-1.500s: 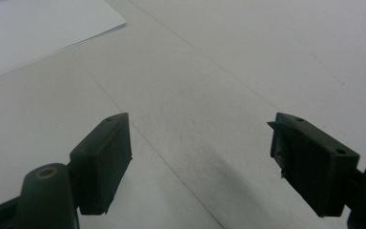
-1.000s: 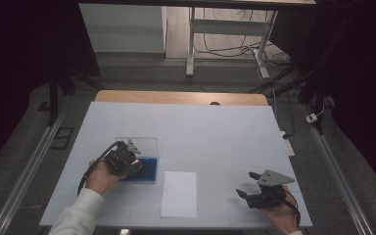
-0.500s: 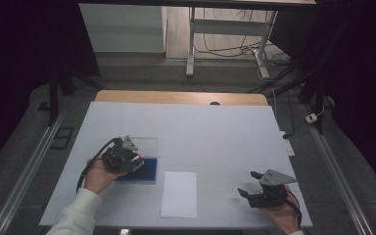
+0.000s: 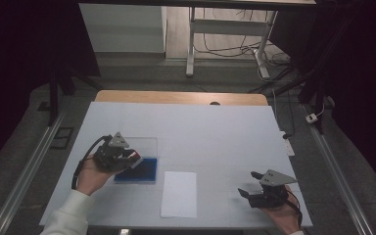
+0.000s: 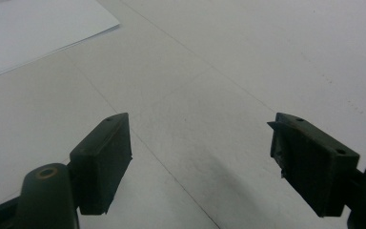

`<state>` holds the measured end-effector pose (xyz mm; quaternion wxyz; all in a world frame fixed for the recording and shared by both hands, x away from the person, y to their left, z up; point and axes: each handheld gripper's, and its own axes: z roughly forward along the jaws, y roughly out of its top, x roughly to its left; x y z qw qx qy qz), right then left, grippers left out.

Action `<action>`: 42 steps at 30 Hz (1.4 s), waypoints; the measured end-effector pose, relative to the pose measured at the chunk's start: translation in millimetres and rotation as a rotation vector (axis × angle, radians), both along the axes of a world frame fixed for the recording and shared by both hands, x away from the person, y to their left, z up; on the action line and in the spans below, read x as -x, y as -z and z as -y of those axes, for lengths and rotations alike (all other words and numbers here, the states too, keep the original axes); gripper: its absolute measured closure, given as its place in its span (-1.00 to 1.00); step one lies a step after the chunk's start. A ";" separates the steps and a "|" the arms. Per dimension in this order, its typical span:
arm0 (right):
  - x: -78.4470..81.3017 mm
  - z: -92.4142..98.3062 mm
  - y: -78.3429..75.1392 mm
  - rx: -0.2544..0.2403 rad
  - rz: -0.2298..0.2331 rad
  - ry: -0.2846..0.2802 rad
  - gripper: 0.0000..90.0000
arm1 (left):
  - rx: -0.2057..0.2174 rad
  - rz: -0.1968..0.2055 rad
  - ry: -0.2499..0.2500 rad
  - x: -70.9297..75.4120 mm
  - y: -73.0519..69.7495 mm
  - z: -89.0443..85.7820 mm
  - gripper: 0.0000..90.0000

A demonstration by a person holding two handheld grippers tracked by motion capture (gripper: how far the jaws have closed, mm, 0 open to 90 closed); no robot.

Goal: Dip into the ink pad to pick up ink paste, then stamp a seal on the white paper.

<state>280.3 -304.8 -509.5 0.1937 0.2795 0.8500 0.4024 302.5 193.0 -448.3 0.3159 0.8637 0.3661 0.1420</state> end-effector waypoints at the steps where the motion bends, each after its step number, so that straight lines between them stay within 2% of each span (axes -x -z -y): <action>1: -0.1 -0.2 0.1 0.000 0.000 -0.001 -0.53 | 0.003 0.004 -0.001 0.8 -0.3 -0.8 0.56; 12: -0.7 0.5 0.7 0.001 0.002 -0.003 -0.53 | 0.079 0.012 0.007 5.9 -4.0 -3.3 0.56; 23: -0.5 0.5 0.7 -0.001 0.002 -0.004 -0.53 | 0.115 0.027 0.036 10.4 -8.1 5.0 0.56; 42: -0.3 1.0 0.9 0.002 0.000 0.000 -0.53 | 0.112 0.009 0.120 9.1 -7.7 33.0 0.56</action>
